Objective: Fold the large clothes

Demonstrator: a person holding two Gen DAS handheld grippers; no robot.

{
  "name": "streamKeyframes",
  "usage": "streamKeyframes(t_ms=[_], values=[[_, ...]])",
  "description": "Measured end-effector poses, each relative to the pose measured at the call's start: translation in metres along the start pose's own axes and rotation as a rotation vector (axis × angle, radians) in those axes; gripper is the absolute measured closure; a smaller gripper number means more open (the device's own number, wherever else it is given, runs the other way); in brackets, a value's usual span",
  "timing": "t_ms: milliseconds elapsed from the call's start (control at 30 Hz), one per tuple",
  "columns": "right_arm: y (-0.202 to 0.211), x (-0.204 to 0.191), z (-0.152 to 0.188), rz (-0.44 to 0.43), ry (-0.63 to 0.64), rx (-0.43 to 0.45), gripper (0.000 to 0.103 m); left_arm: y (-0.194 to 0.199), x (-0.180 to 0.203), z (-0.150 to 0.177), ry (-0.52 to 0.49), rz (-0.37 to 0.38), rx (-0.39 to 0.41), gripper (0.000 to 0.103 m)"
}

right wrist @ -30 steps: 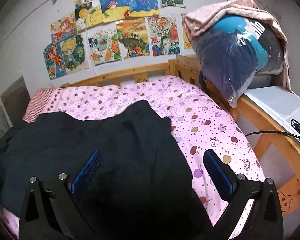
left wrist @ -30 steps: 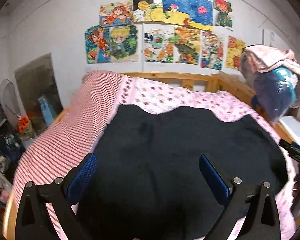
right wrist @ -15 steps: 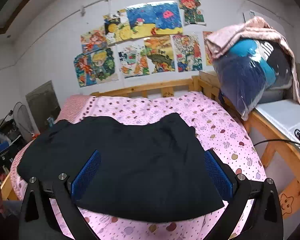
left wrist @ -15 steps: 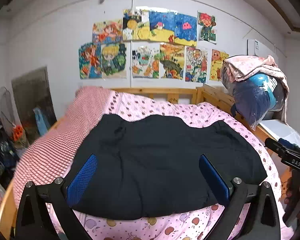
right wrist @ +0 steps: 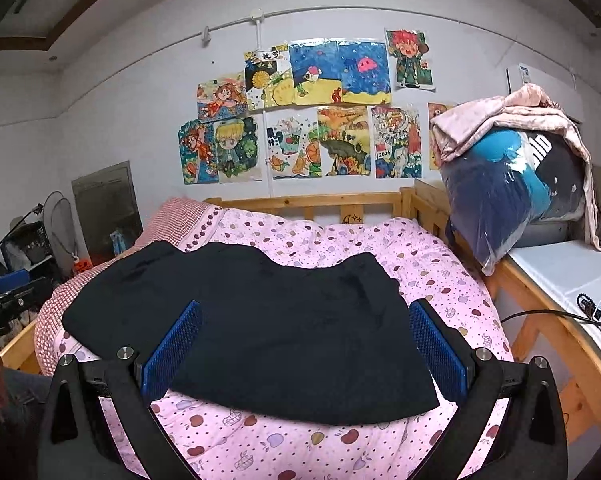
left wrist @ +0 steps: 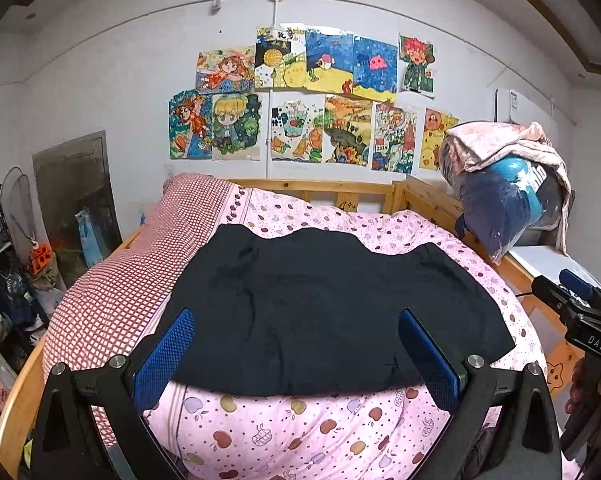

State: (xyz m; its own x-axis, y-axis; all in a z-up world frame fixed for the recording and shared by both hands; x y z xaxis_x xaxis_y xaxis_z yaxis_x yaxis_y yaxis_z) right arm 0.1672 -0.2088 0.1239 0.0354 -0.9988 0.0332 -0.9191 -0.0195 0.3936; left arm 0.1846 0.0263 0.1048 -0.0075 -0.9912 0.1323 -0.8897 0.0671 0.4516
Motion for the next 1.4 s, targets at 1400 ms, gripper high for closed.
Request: streamKeyframes(t_ms=[1400], values=[[0.045, -0.067, 0.074, 0.056, 0.06, 0.089, 0.002, 0.025, -0.034, 0.086, -0.031, -0.026, 0.052, 0.0]])
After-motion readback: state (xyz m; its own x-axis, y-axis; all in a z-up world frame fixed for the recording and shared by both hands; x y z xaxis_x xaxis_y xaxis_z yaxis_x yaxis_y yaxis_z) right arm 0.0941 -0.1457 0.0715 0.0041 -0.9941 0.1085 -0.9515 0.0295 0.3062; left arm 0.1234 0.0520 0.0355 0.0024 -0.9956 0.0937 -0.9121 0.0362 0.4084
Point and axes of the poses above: each gripper's, at about its wrist camera, not at the fingertips, and y roughly against the way its jaws point, x to its right, z to its underside, the point moved 7 cm from there along -y, roughly the way its jaws point, and after that the axes turned 5 degrees about y, right-handed, at the moved point
